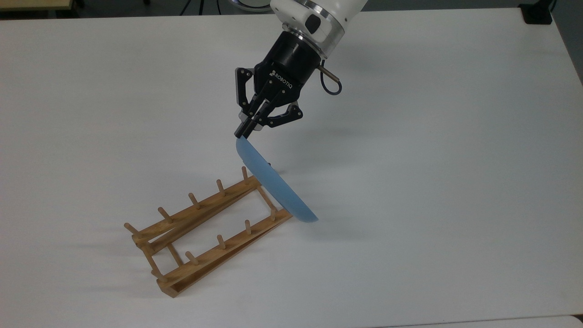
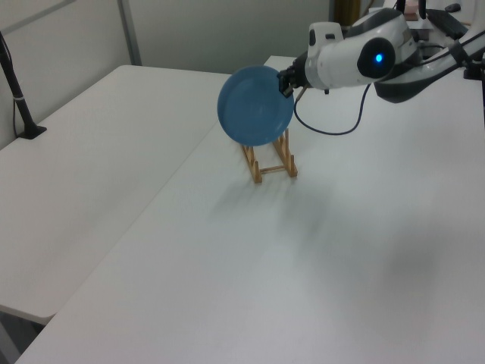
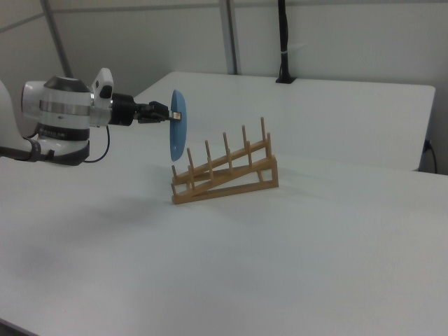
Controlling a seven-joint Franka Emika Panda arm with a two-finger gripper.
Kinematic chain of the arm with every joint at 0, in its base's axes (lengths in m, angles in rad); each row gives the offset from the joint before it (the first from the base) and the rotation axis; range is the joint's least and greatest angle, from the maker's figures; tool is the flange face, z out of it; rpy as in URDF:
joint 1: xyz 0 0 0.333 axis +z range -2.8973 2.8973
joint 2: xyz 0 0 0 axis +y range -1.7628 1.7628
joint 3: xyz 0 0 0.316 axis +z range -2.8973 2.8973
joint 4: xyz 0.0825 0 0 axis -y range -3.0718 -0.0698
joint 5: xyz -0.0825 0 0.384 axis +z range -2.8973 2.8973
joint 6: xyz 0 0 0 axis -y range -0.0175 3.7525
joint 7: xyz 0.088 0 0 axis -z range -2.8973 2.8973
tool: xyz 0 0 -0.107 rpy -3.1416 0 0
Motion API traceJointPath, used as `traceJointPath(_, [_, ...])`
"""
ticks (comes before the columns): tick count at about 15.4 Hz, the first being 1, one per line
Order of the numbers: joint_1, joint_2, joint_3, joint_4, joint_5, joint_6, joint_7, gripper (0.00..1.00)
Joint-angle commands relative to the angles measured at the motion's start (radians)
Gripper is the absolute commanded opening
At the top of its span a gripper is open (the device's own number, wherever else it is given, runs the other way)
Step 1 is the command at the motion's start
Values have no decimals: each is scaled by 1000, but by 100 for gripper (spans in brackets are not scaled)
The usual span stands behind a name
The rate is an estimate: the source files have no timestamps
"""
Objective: Place plate in plate rack
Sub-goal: 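Carry the upright plate over the wooden rack between pegs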
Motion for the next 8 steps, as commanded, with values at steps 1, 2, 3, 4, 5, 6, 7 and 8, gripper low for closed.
traceJointPath(1, [19, -24, -6, -55, -43, -26, 27, 0])
traceJointPath(2, [22, -24, -6, -61, -46, -26, 27, 0])
traceJointPath(3, [30, -24, -6, -70, -55, -35, 27, 0])
traceJointPath(4, [33, -23, -6, -74, -69, -55, 28, 0])
traceJointPath(5, [33, -23, -6, -75, -72, -65, 28, 0])
traceJointPath(6, [33, -23, -6, -75, -72, -65, 28, 0])
traceJointPath(7, [33, -23, -6, -75, -73, -66, 28, 0])
traceJointPath(8, [31, -23, -6, -75, -75, -68, 28, 0])
